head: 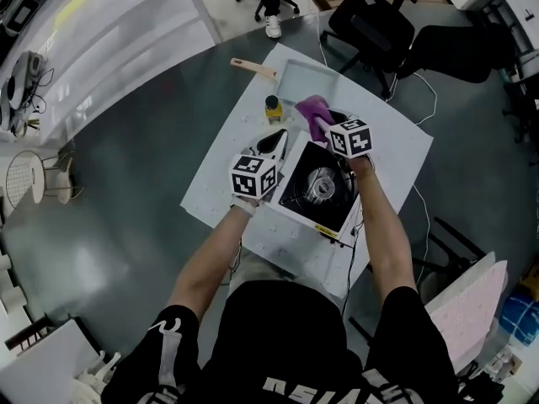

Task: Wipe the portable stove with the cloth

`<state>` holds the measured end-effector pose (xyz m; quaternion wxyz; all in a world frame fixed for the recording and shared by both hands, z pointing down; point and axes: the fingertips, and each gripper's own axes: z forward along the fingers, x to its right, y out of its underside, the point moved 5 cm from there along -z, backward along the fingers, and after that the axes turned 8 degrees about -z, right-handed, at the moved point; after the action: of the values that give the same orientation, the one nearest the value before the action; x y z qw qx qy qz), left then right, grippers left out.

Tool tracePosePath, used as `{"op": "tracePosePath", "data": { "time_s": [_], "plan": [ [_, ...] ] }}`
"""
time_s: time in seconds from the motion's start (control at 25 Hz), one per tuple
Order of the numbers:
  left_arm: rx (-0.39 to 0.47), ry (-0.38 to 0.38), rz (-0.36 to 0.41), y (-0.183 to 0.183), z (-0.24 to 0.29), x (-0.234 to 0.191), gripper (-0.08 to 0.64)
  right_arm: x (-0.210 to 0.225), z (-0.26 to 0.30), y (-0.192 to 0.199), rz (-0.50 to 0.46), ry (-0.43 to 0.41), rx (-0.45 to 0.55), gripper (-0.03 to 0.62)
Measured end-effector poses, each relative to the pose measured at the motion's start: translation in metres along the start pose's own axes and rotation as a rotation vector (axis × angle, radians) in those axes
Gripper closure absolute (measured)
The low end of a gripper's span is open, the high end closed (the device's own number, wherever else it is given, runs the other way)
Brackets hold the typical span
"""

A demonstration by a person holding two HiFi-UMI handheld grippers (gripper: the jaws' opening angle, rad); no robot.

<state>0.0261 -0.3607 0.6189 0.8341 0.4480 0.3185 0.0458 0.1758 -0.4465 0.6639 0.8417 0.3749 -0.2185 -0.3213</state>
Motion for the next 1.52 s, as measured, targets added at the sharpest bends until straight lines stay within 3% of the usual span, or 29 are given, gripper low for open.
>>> {"op": "tracePosePath", "data": {
  "time_s": [0.28, 0.6, 1.52],
  "plan": [
    [-0.023, -0.003, -0.023, 0.005, 0.014, -0.023, 0.554, -0.005, 0.033, 0.011, -0.037, -0.04, -0.057, 0.482],
    [-0.047, 0.021, -0.022, 0.009, 0.023, -0.024, 0.554, -0.001, 0.035, 0.024, -0.047, -0.032, -0.089, 0.482],
    [-0.107, 0.144, 0.047, 0.039, 0.052, 0.072, 0.554, 0.047, -0.073, 0.092, 0.056, 0.108, -0.078, 0.482]
  ]
}}
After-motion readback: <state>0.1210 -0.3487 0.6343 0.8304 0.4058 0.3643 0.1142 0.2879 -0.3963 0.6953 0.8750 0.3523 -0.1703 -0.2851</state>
